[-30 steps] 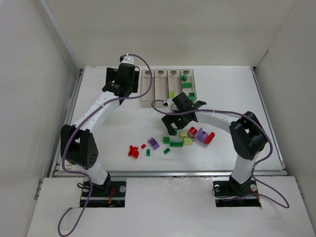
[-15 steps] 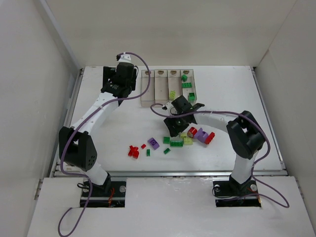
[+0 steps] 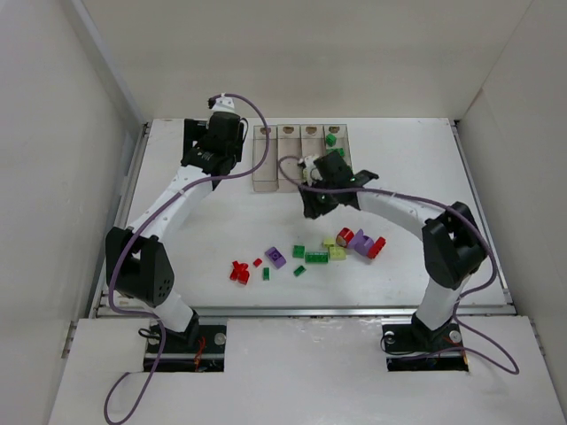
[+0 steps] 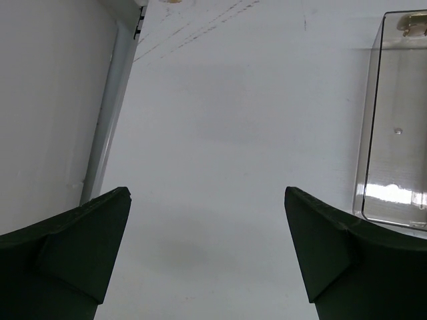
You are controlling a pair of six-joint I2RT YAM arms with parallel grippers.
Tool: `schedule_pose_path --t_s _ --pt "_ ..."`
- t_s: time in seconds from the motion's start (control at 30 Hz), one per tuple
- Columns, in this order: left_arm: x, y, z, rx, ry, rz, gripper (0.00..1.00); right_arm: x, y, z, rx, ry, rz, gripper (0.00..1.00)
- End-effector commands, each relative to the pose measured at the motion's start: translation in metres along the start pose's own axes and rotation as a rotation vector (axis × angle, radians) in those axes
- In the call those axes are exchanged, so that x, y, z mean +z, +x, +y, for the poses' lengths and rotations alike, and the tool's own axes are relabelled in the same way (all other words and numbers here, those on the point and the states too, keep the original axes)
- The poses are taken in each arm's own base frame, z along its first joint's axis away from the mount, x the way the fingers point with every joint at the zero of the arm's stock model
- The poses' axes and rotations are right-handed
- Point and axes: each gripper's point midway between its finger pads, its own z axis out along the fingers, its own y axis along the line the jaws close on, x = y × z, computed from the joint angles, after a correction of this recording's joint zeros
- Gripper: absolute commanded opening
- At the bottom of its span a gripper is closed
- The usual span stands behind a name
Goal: Sort the legos into containers by color
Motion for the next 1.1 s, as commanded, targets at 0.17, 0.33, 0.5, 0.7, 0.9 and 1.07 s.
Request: schedule_pose_path --t_s 0.17,0.33,0.5,0.7,0.9,1.07 --pt "-0.005 -0.002 0.012 -0.007 -0.042 -0.034 1.00 -0.072 -0.136 -0.156 0.410 0.408 -0.442 0.00" --pt "-0.005 0.006 0.009 0.010 -0.023 -0.025 1.00 -0.046 -0.147 -0.205 0.442 0.483 -0.375 0.00" --pt "-0.004 0.010 0.009 0.017 -0.023 -0.017 1.00 -0.045 -0.167 -0.222 0.451 0.486 -0.424 0.11" --pt "-0.004 0.006 0.008 0.011 -0.014 -0.024 1.00 -0.034 -0.163 -0.222 0.406 0.469 -0.368 0.82" --pt "-0.002 0.011 0.002 0.023 0.007 -0.009 1.00 -0.064 -0.168 -0.202 0.312 0.474 -0.392 1.00" --pt "-0.001 0.010 0.001 0.023 0.007 -0.009 1.00 -0.068 -0.135 -0.106 -0.023 0.382 -0.300 1.00"
